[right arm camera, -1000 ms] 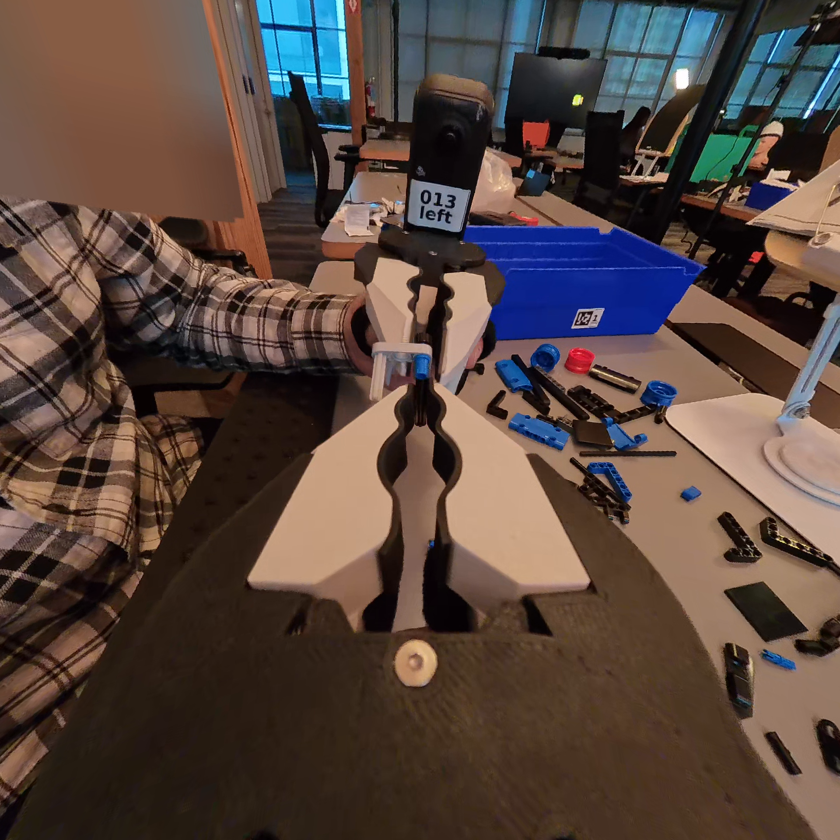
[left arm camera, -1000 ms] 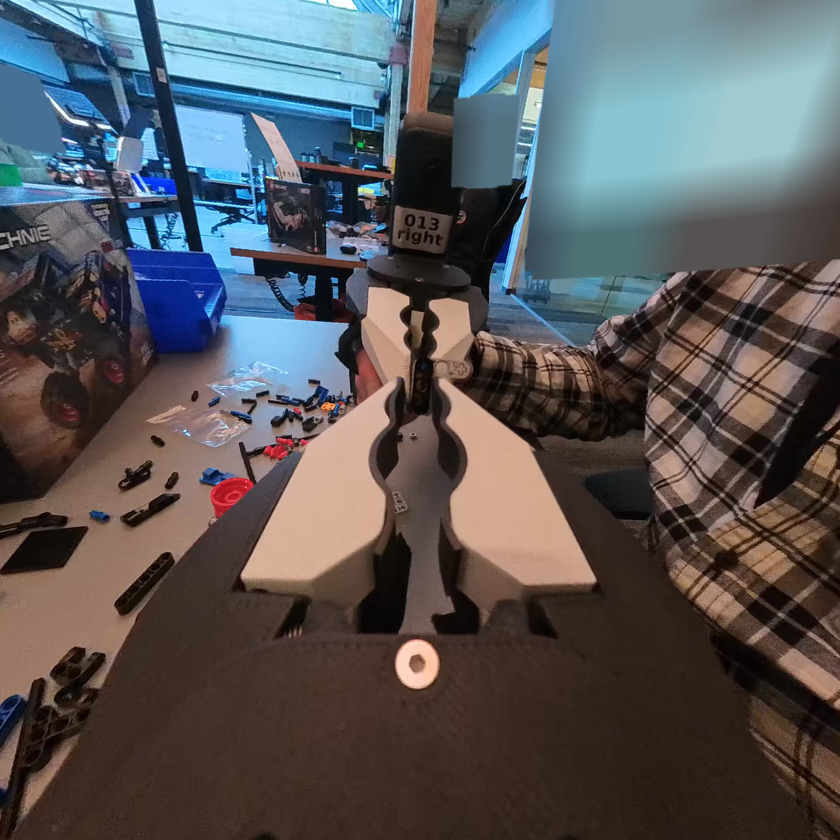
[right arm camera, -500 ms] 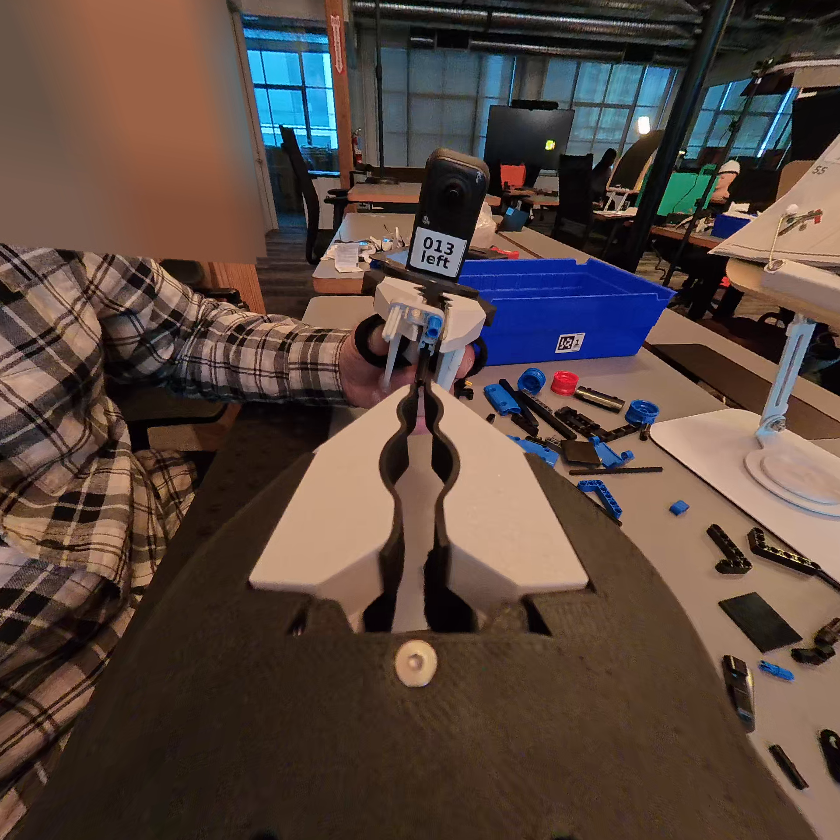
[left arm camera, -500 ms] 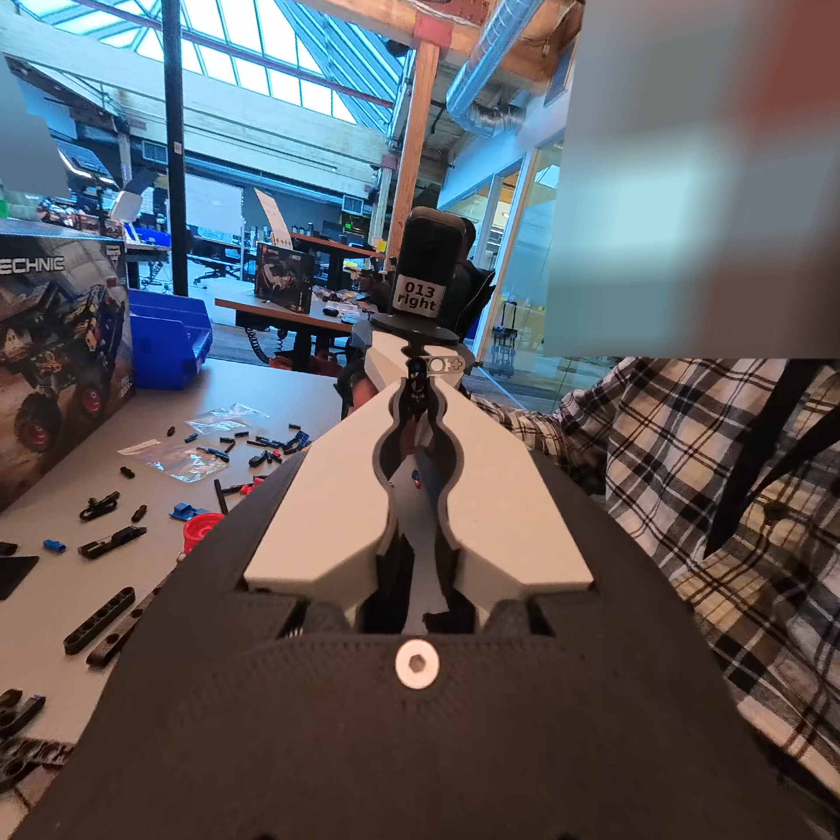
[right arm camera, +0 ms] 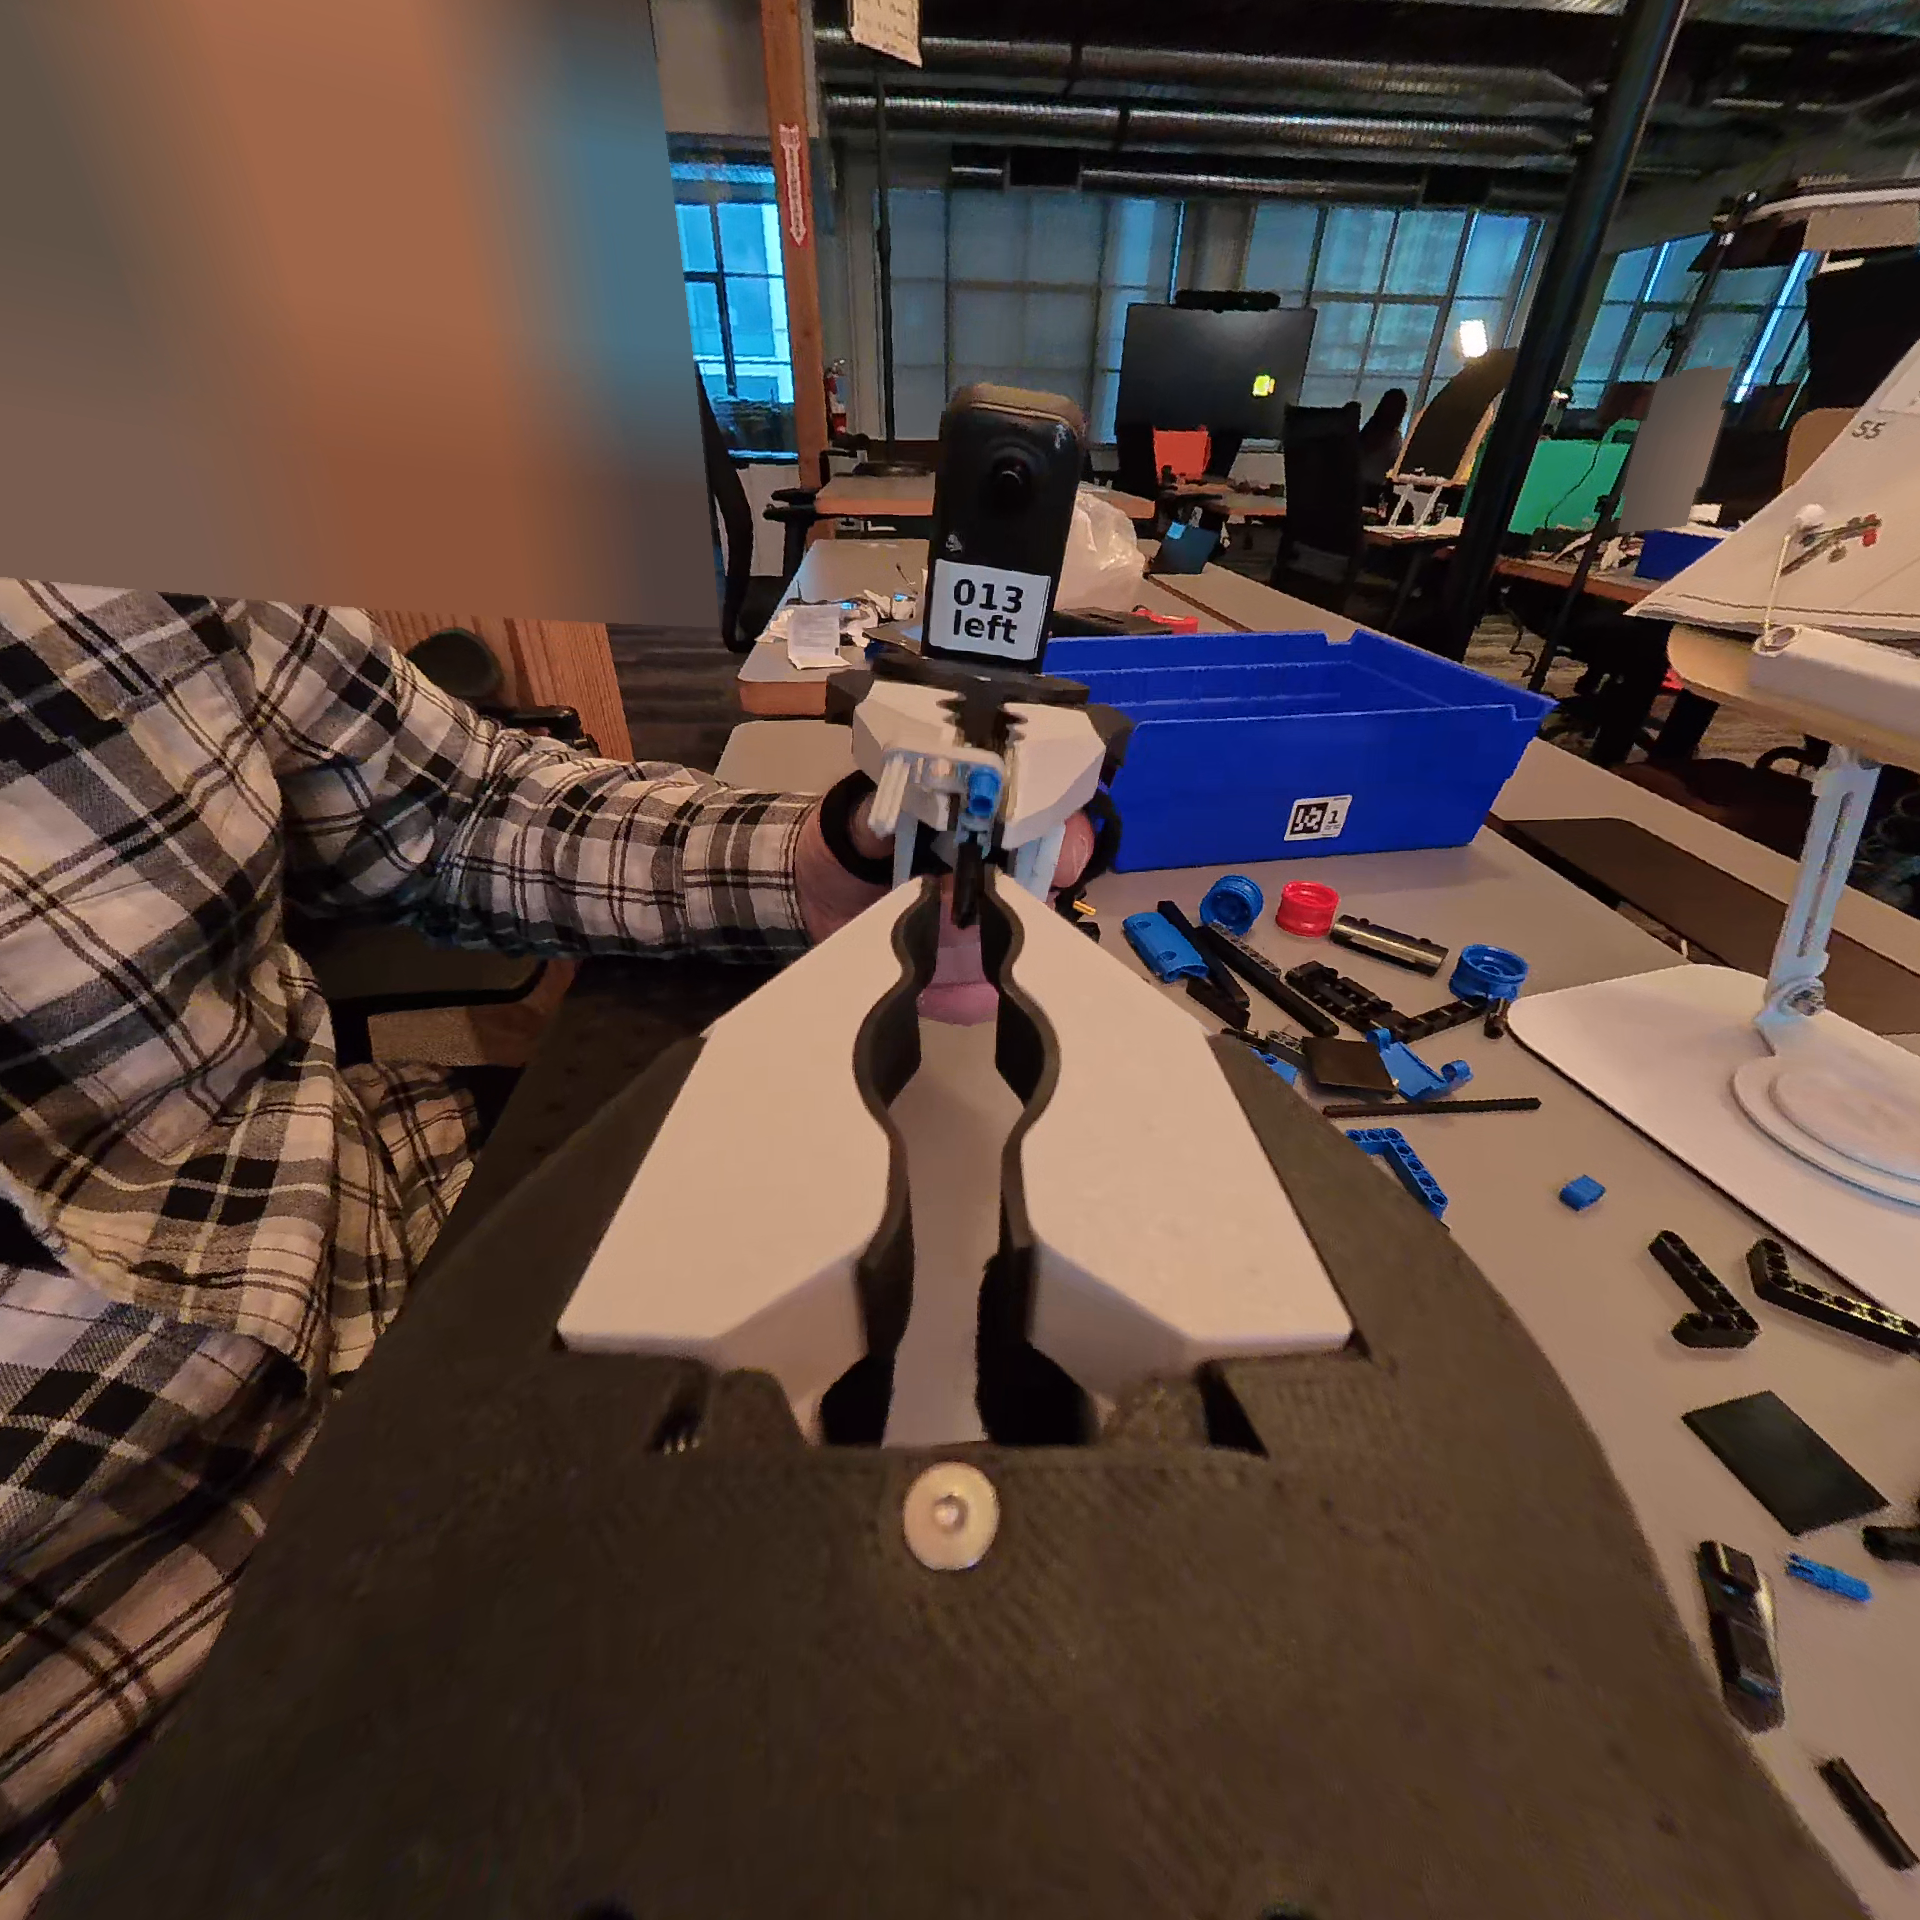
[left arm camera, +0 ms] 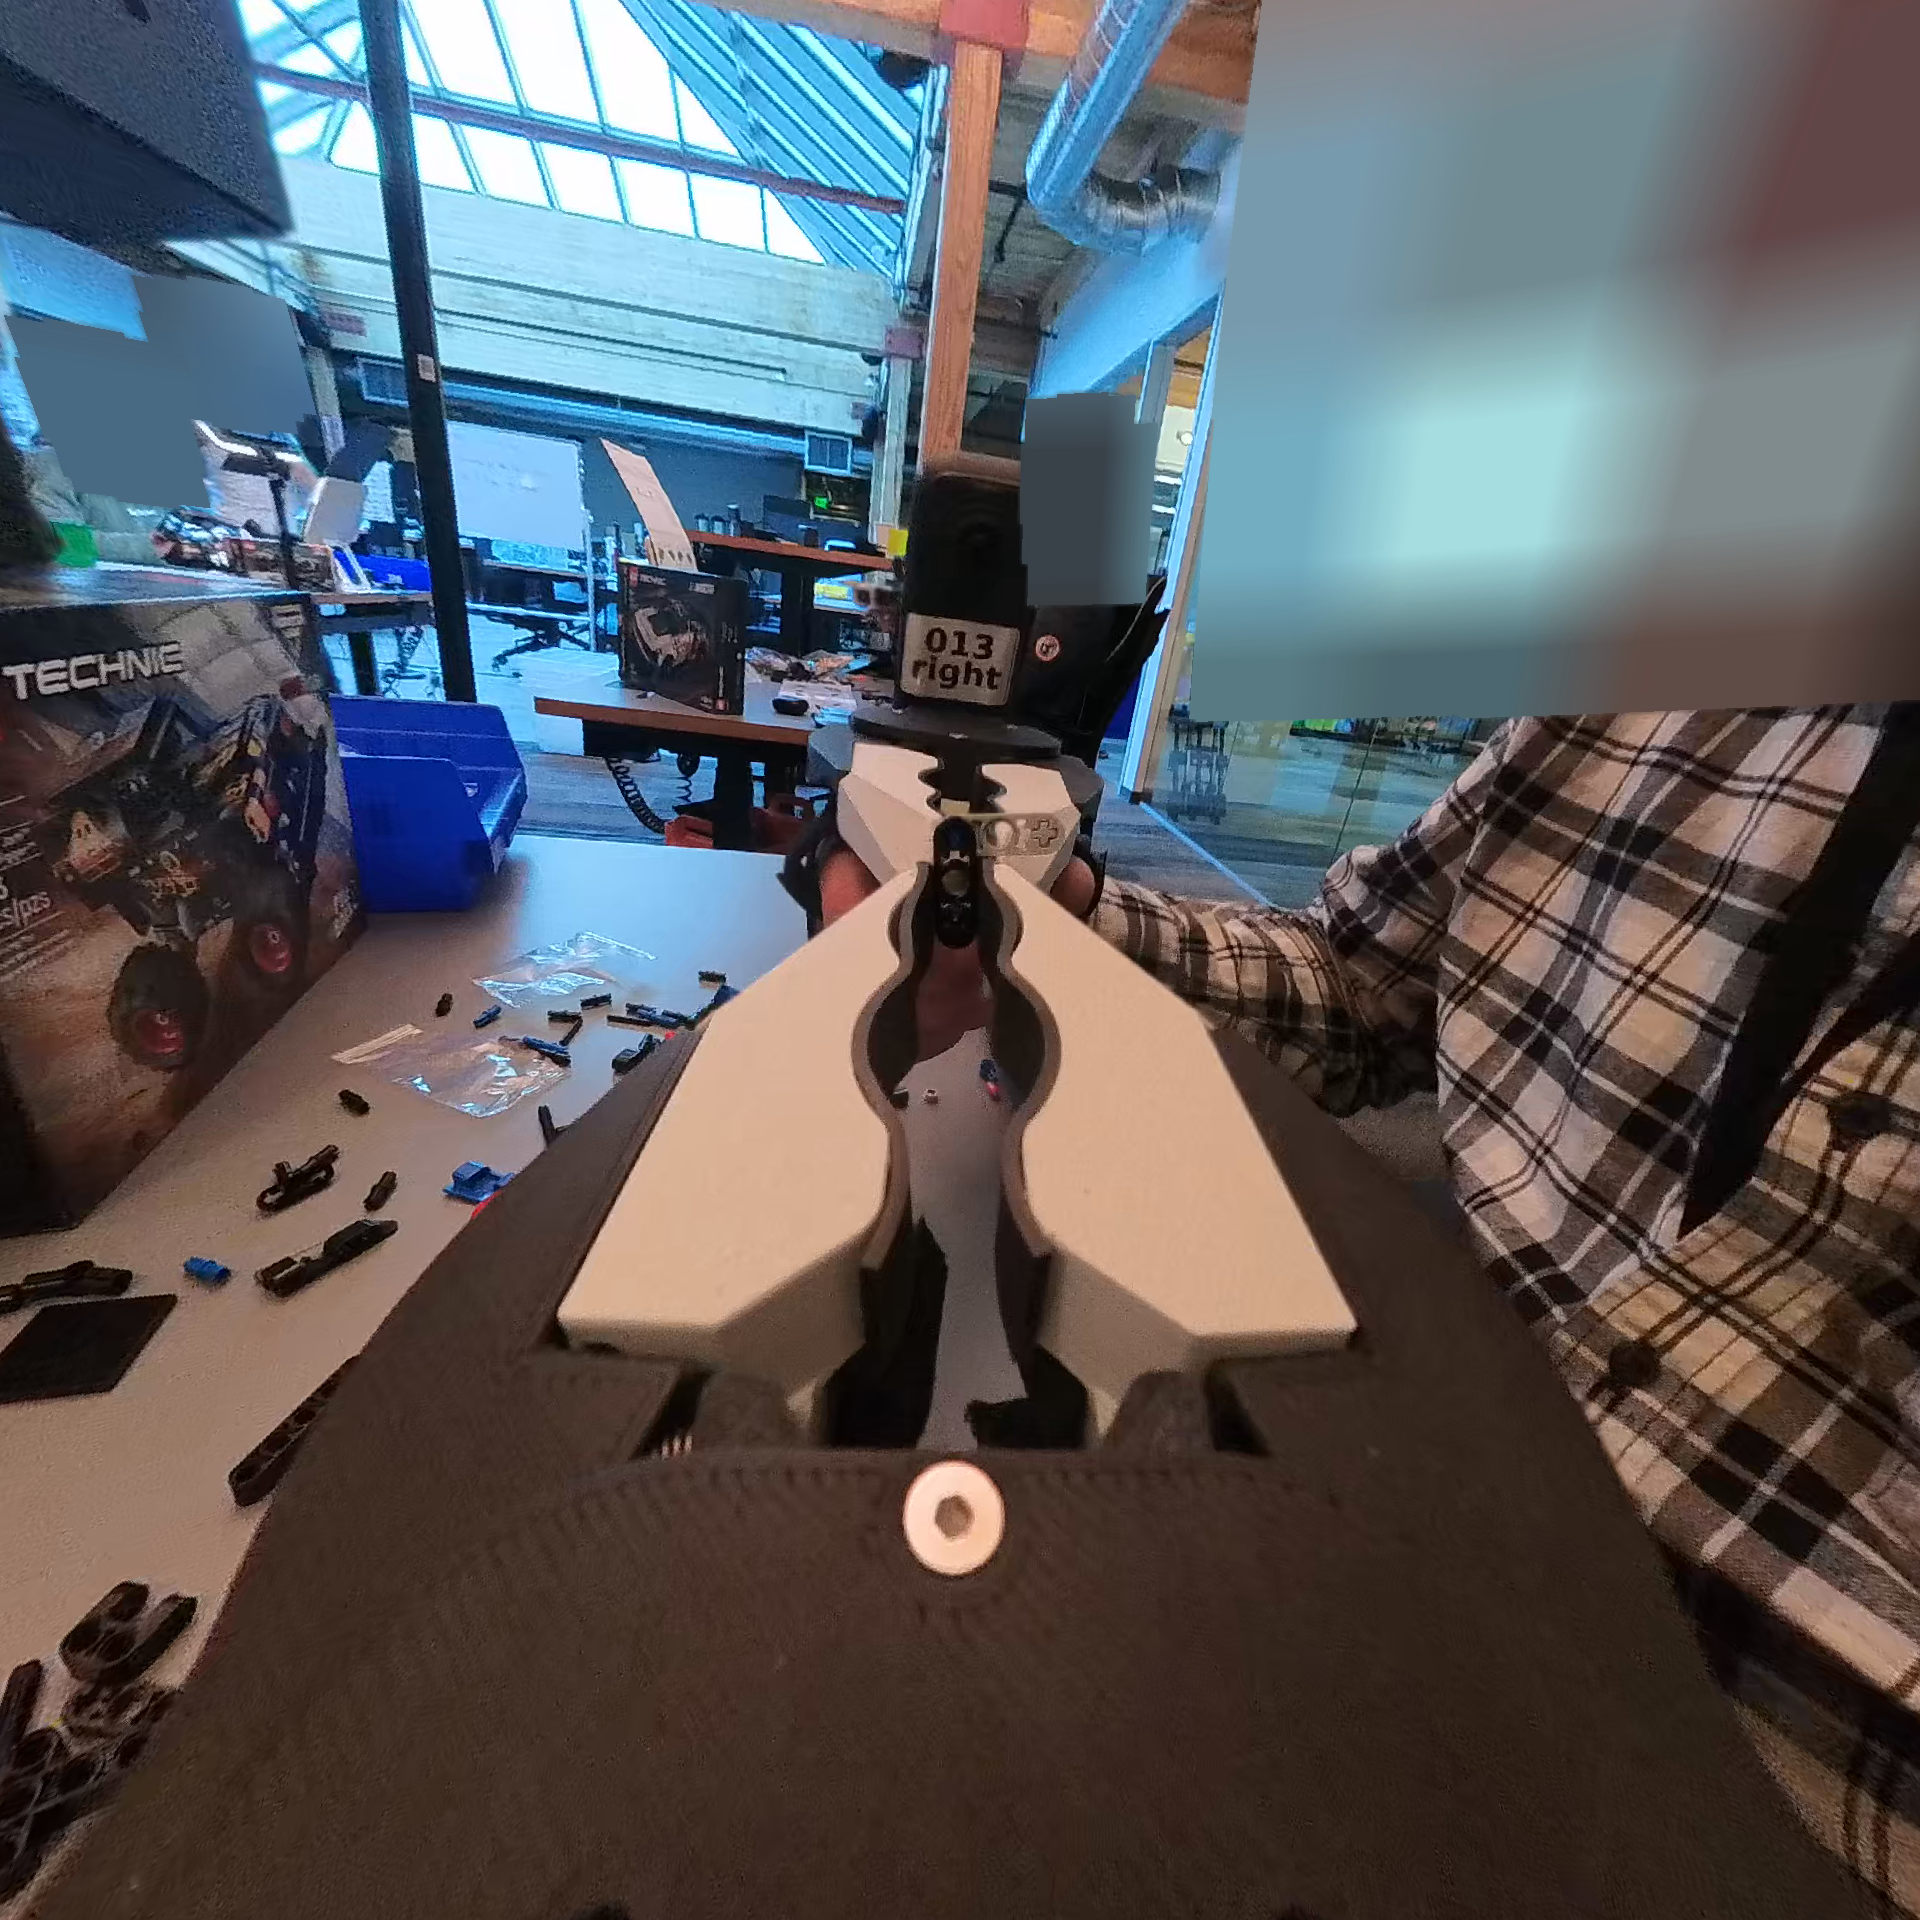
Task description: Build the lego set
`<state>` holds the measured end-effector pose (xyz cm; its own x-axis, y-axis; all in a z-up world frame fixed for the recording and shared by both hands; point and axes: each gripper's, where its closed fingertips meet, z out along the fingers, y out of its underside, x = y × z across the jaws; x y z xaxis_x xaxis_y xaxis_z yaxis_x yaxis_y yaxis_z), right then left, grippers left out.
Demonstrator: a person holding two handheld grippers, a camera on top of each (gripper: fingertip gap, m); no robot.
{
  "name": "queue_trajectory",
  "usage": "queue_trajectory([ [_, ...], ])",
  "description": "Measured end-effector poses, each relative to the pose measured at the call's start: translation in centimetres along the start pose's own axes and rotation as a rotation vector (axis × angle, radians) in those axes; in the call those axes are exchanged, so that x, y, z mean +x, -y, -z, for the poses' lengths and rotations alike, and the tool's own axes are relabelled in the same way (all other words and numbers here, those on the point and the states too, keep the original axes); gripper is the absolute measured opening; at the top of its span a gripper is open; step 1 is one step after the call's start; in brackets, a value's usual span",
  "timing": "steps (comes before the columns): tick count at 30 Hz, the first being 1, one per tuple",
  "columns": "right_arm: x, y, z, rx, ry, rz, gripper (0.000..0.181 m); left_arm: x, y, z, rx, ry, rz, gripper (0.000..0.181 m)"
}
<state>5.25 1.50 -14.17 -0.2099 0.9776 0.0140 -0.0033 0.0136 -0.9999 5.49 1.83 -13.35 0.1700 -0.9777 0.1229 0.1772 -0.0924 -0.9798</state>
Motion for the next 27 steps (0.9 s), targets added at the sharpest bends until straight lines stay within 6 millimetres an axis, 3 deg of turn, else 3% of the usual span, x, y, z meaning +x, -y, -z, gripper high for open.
queue_trajectory([
  [11, -0.4, -0.2, -0.1, -0.021, -0.002, 0.039, 0.003, 0.4, -1.5, -0.6, -0.107, 0.006, -0.022, 0.011],
  [27, -0.4, -1.0, 0.4, -0.081, -0.017, 0.116, 0.002, 0.3, -2.5, -0.5, -0.193, 0.035, -0.074, 0.001],
])
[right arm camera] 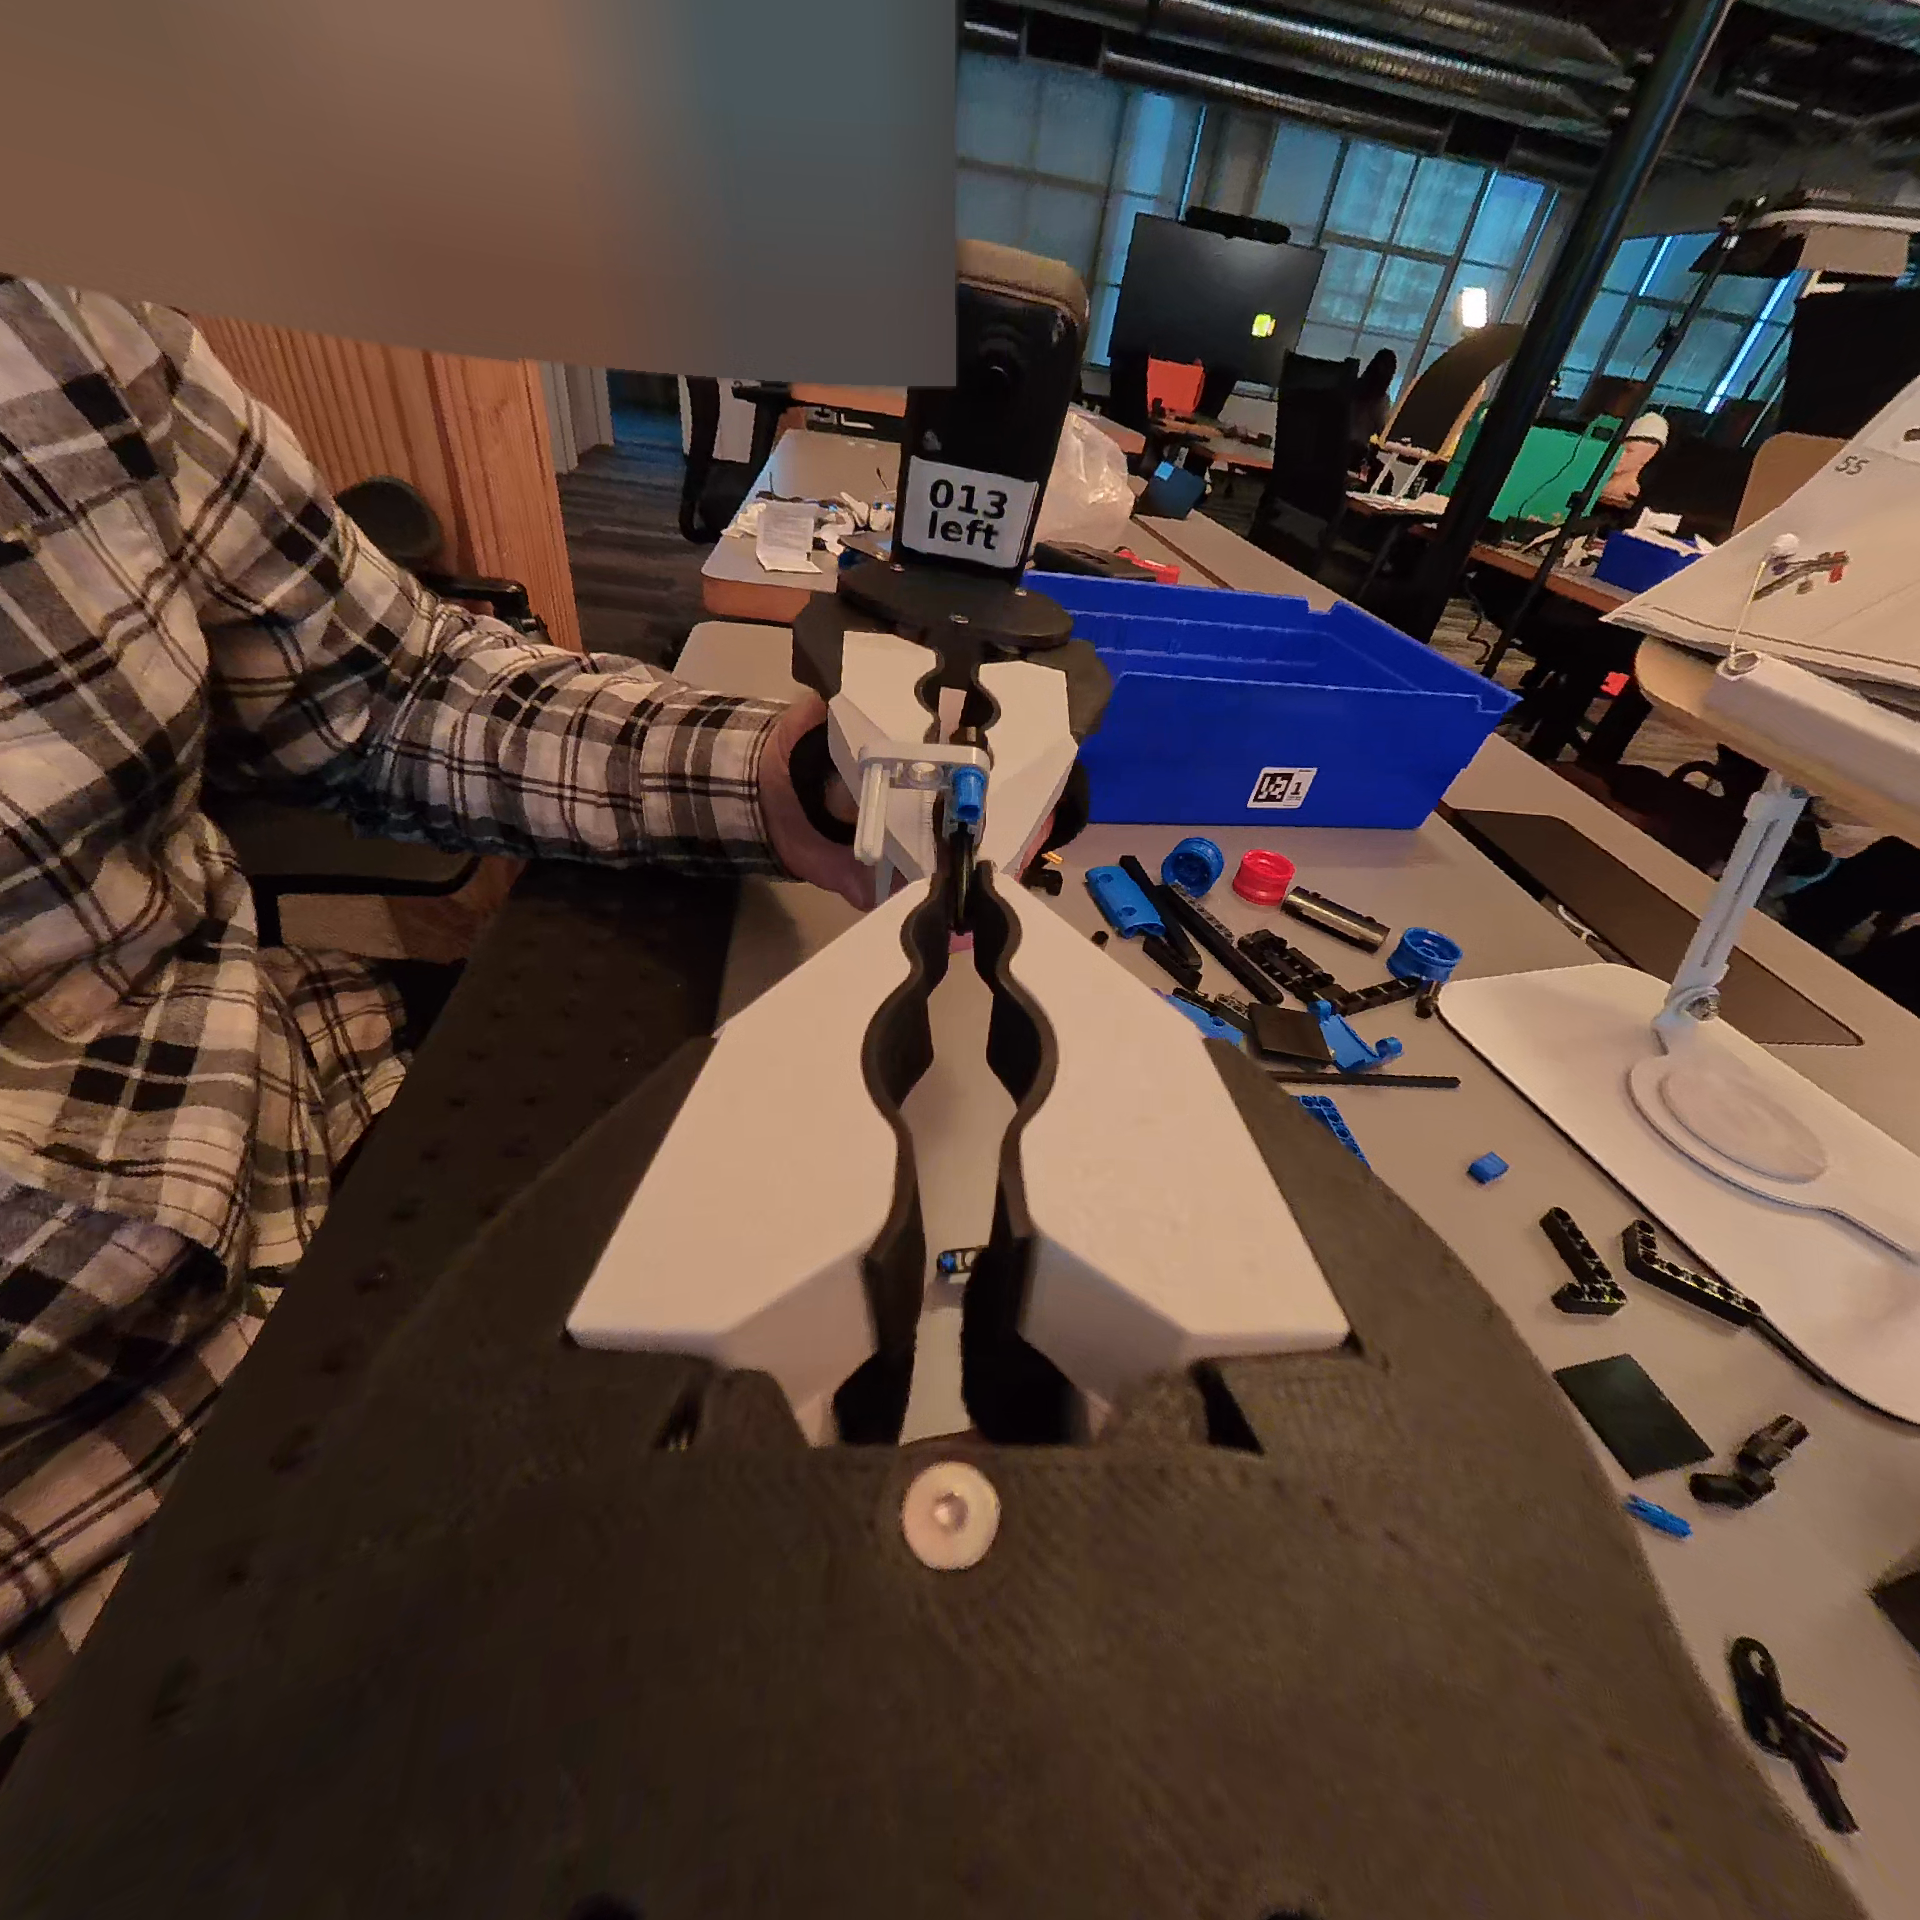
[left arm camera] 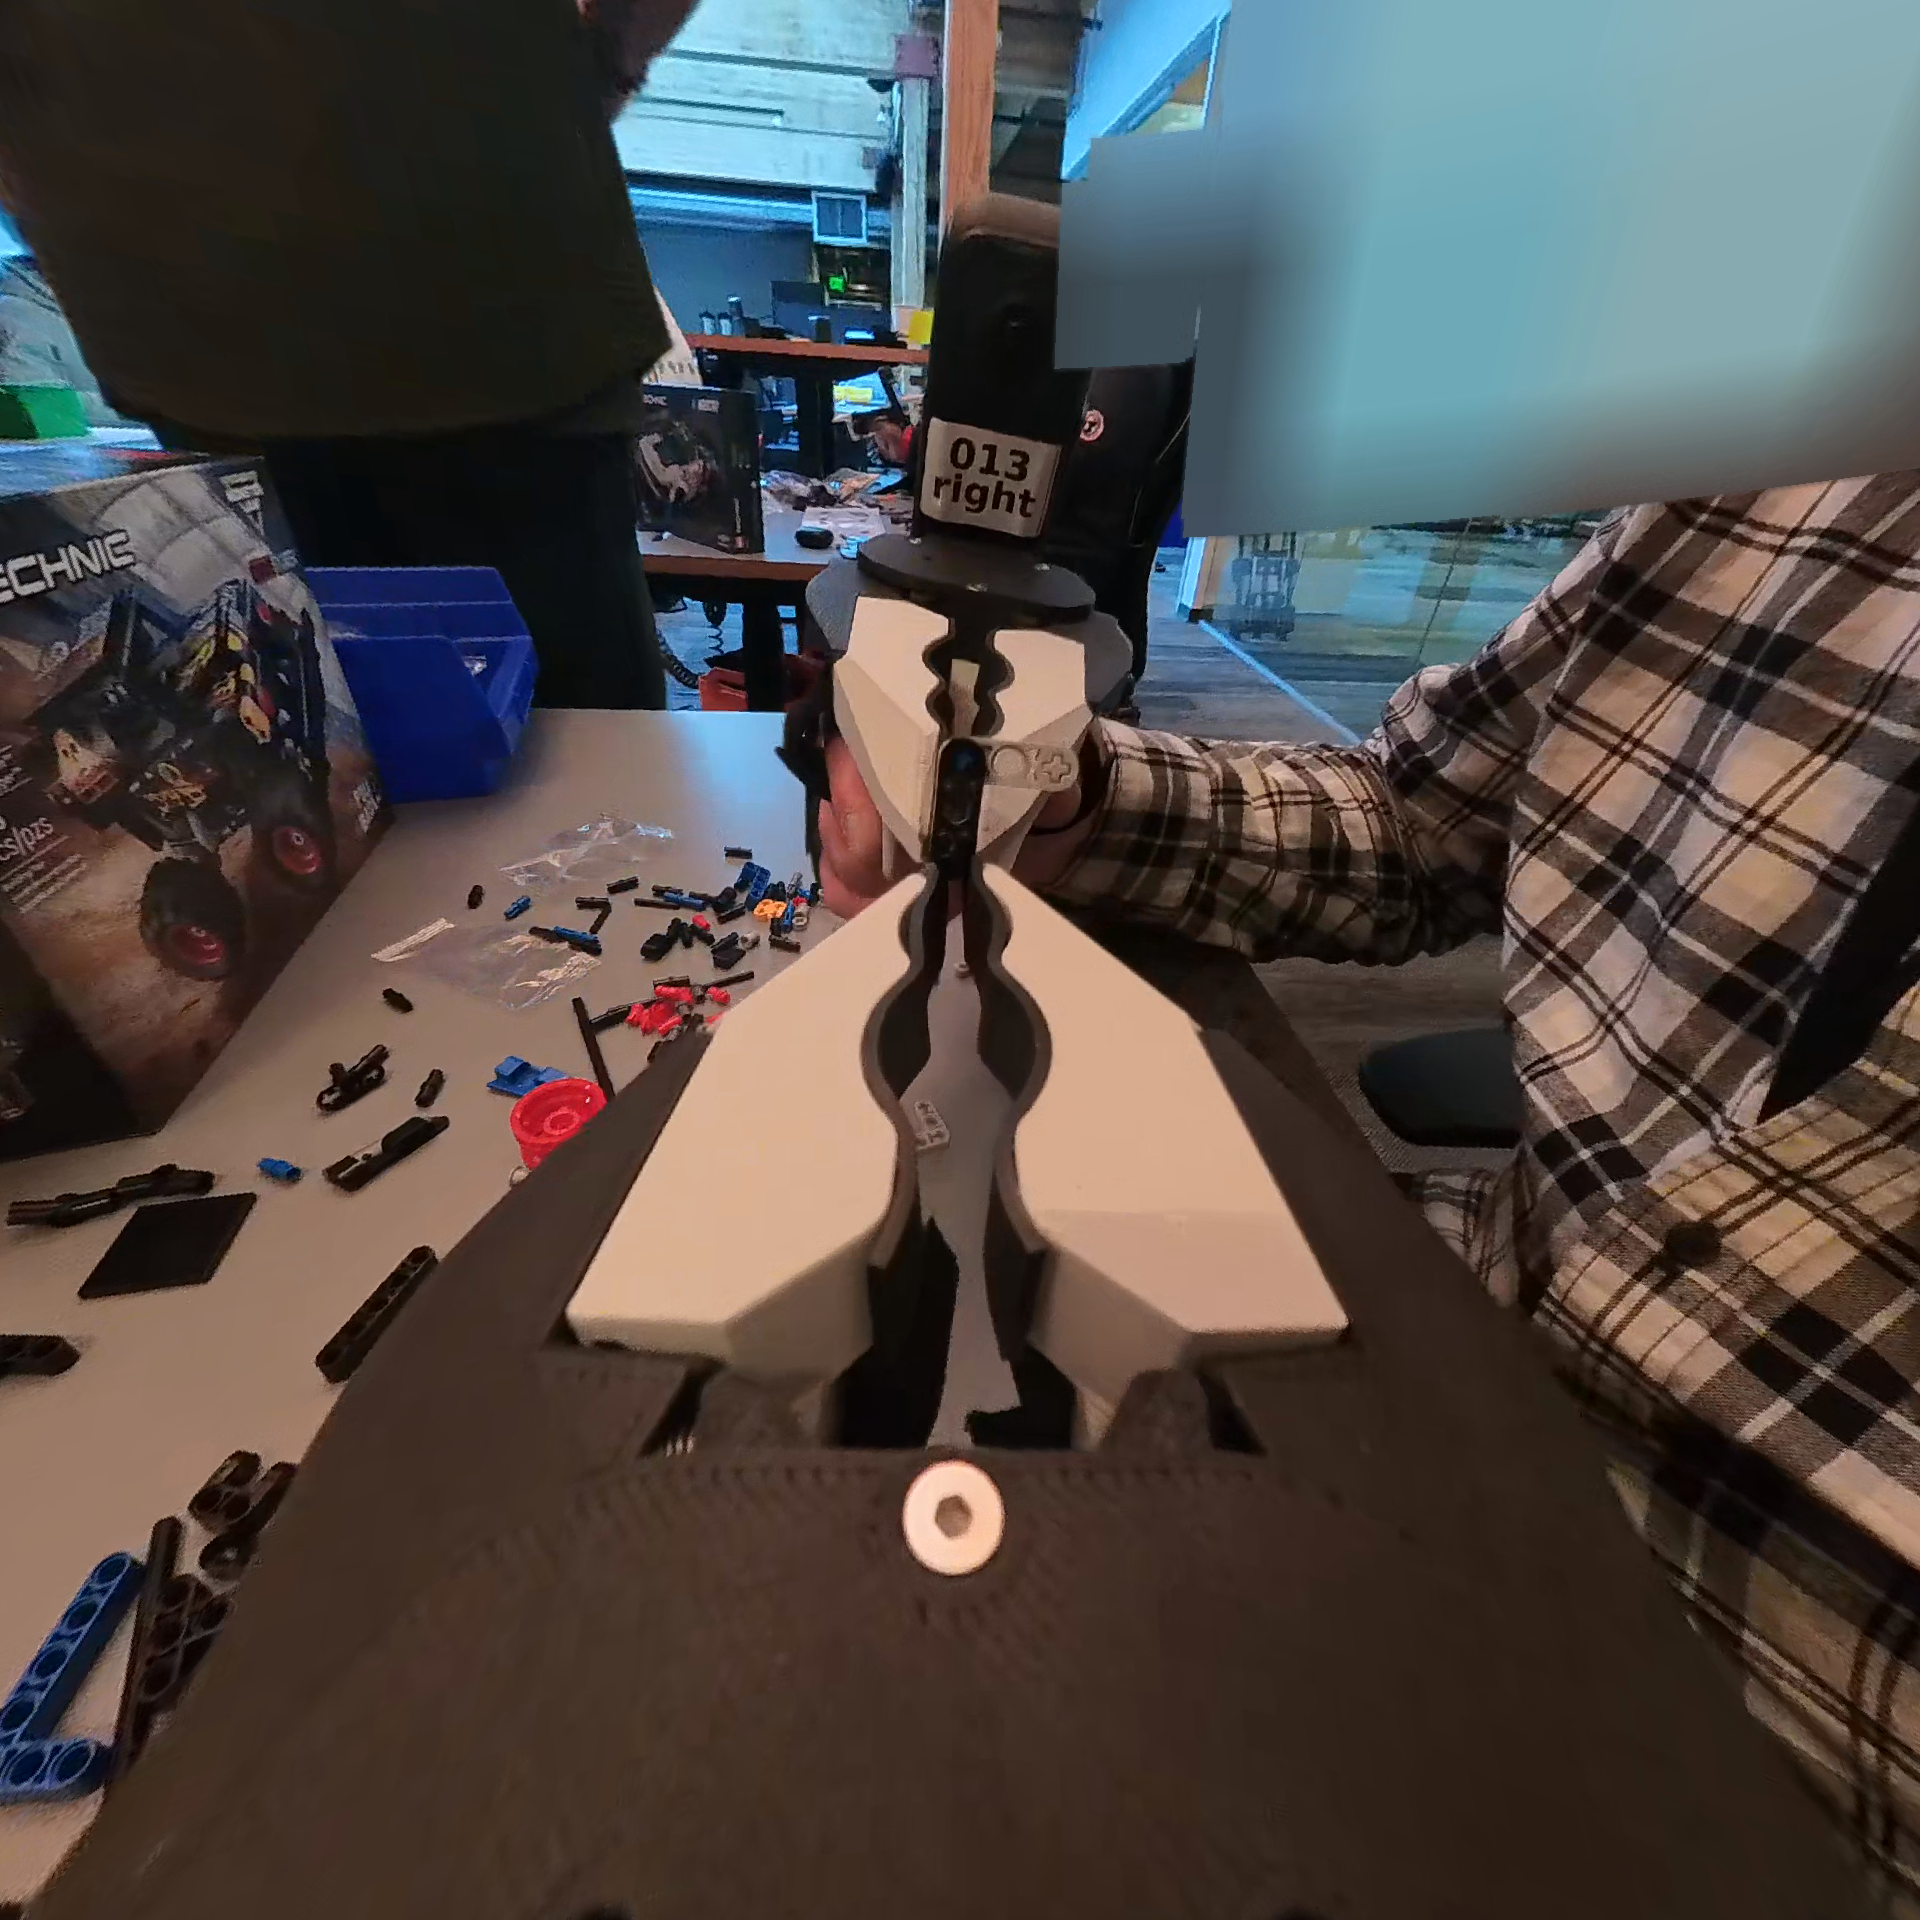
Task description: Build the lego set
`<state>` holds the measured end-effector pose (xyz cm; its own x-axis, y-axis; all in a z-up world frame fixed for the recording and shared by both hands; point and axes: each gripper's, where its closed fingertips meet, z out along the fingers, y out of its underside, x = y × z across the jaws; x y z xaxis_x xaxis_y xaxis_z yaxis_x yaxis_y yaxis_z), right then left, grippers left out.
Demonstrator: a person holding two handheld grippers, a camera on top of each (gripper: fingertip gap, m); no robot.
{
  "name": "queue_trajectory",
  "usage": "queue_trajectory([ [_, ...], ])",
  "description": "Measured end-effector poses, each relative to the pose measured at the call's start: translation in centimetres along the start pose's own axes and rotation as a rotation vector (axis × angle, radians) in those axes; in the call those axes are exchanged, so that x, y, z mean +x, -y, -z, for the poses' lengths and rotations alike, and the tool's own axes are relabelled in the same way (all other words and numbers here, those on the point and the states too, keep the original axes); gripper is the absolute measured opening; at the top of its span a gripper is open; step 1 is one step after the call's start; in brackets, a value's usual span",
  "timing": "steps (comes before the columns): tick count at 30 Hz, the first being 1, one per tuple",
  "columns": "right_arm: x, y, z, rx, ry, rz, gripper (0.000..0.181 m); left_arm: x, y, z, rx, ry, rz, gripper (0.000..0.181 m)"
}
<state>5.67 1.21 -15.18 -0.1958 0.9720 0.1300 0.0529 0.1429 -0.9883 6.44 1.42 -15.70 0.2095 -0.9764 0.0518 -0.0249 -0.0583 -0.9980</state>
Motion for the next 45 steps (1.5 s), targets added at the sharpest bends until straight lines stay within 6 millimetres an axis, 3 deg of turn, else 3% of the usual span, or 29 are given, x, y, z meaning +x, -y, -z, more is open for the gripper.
queue_trajectory([
  [2, 0.0, -0.3, 0.2, -0.014, 0.003, 0.009, 0.003, 0.1, -0.4, 0.1, -0.03, 0.002, -0.013, 0.0],
  [4, 0.9, -0.6, 1.5, -0.013, -0.027, -0.007, 0.002, -0.6, 2.1, 2.3, 0.097, 0.02, 0.023, 0.0],
  [5, 1.1, -0.6, 2.0, -0.011, -0.026, -0.016, 0.002, -1.1, 2.4, 3.3, 0.095, 0.053, 0.008, 0.0],
  [8, 1.1, -1.9, 1.7, -0.066, -0.02, -0.01, 0.002, -1.0, 0.5, 2.0, -0.004, 0.054, -0.013, 0.0],
  [10, 1.0, -1.7, 1.7, -0.044, -0.008, -0.025, 0.002, -1.0, -0.5, 1.2, -0.054, 0.049, -0.01, 0.0],
  [12, 0.9, -1.7, 1.7, -0.042, -0.002, -0.031, 0.003, -1.1, -0.2, 1.1, -0.032, 0.055, -0.013, 0.0],
  [15, 0.4, -1.9, 1.1, -0.053, 0.016, -0.027, 0.003, -1.0, -0.8, 0.3, -0.06, 0.045, 0.006, 0.017],
  [17, 0.1, -1.9, 0.8, -0.054, 0.029, -0.027, 0.003, -0.5, -1.5, -0.4, -0.102, 0.035, -0.013, 0.016],
  [18, 0.0, -1.9, 0.8, -0.055, 0.033, -0.026, 0.003, -0.5, -1.7, -0.6, -0.111, 0.039, -0.024, 0.008],
  [45, -1.0, -3.0, 0.9, -0.127, 0.058, 0.033, 0.003, 0.3, -3.1, -0.5, -0.215, 0.025, -0.064, 0.005],
])
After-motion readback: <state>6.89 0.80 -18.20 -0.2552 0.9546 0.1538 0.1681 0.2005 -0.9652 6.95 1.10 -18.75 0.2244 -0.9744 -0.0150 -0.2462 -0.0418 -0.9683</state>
